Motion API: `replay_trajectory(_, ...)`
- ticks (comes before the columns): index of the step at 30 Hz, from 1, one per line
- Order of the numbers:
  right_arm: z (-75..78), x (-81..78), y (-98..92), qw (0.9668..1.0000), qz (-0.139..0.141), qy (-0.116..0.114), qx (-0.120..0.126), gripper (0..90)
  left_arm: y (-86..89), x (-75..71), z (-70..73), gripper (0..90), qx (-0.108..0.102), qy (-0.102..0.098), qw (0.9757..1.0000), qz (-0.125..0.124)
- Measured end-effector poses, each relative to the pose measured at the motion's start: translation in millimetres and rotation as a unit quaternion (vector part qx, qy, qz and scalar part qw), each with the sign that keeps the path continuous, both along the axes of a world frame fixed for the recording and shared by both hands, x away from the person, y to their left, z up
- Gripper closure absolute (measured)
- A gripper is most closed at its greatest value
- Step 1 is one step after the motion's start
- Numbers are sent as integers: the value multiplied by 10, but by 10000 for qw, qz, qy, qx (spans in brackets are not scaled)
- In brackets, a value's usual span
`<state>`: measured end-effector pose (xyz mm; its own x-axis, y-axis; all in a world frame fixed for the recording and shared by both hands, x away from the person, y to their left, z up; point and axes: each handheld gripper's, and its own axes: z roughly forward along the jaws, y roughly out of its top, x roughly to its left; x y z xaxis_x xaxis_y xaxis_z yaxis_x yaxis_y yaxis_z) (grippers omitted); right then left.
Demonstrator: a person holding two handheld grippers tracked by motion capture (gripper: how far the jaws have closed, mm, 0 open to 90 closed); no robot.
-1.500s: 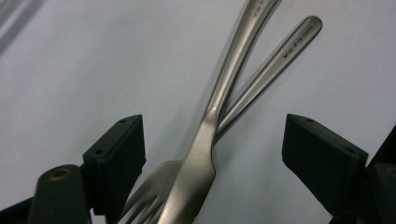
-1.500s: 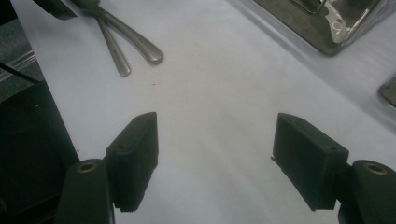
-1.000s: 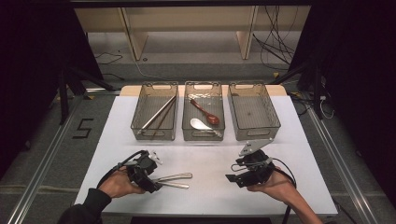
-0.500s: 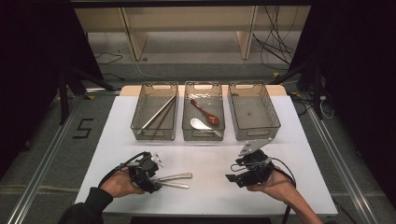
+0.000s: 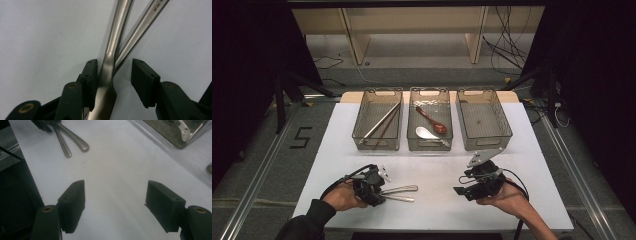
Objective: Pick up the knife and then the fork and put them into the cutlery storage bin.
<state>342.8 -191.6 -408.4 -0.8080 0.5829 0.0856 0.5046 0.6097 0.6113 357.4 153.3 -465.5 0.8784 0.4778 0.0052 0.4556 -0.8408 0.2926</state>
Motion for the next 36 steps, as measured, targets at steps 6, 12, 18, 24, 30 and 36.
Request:
replay_trajectory(6,4,-4,4,10000,0,9,-21,331,-32,-35,11,685,83,-55,9998,-199)
replay_trajectory(12,3,1,-1,10000,16,-15,-12,332,-76,-83,23,731,280,-163,9984,-470)
replay_trajectory(18,6,2,-4,10000,19,-21,-13,333,-77,-83,27,752,276,-116,9984,-478)
replay_trajectory(24,5,2,-2,10000,21,-21,-22,333,-46,-53,25,749,115,59,9992,-370)
replay_trajectory(30,0,6,-6,10000,16,-10,-30,333,-22,-32,55,776,-34,142,9996,-260)
replay_trajectory(36,5,4,-6,10000,-14,11,-26,333,-13,0,86,859,-31,111,9998,-136)
